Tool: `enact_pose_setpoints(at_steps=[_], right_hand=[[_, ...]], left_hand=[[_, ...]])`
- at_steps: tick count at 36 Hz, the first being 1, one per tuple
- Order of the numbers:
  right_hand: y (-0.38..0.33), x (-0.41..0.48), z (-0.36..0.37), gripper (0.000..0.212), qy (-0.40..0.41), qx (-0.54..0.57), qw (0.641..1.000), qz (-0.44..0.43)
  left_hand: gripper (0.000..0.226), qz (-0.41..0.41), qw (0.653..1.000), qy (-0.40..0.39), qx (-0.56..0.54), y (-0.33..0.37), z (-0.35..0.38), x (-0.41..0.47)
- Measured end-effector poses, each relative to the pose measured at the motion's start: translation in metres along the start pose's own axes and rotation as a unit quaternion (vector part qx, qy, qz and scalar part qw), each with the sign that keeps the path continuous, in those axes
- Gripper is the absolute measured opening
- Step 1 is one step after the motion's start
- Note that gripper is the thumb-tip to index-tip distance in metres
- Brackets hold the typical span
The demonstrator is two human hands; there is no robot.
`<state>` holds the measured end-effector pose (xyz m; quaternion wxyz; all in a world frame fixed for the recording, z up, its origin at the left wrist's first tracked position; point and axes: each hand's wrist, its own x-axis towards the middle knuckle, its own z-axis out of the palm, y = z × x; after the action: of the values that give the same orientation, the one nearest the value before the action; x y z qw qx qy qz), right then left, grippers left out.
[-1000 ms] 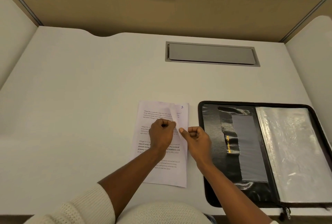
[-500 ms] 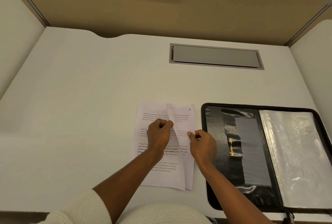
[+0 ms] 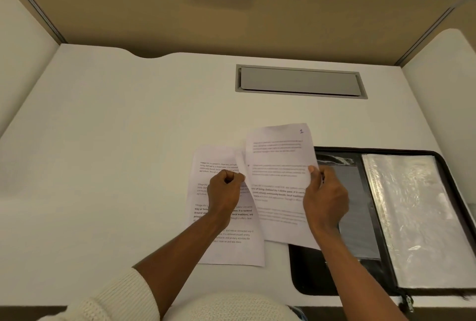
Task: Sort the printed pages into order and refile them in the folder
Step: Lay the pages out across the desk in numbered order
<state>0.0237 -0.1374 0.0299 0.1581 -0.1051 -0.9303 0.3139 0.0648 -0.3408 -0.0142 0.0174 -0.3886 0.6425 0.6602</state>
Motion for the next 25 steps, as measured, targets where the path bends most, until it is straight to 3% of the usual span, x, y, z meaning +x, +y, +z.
enact_pose_setpoints(at_steps=[8, 13, 20, 25], right_hand=[[-0.011, 0.023, -0.041, 0.025, 0.07, 0.04, 0.994, -0.069], [-0.029, 0.026, -0.067, 0.022, 0.089, 0.059, 0.988, -0.109], [-0.058, 0.011, -0.07, 0.024, 0.048, 0.114, 0.99, -0.071], [-0.076, -0.009, -0.049, 0.022, 0.007, 0.158, 0.987, -0.004]], left_hand=[[0.029, 0.018, 0.999, -0.015, 0.031, 0.002, 0.003, -0.003], [0.029, 0.024, 0.998, -0.035, 0.044, 0.005, -0.003, -0.004], [0.031, 0.037, 0.995, -0.072, 0.054, 0.017, -0.025, -0.006], [0.069, 0.022, 0.993, -0.117, -0.02, 0.035, -0.062, -0.016]])
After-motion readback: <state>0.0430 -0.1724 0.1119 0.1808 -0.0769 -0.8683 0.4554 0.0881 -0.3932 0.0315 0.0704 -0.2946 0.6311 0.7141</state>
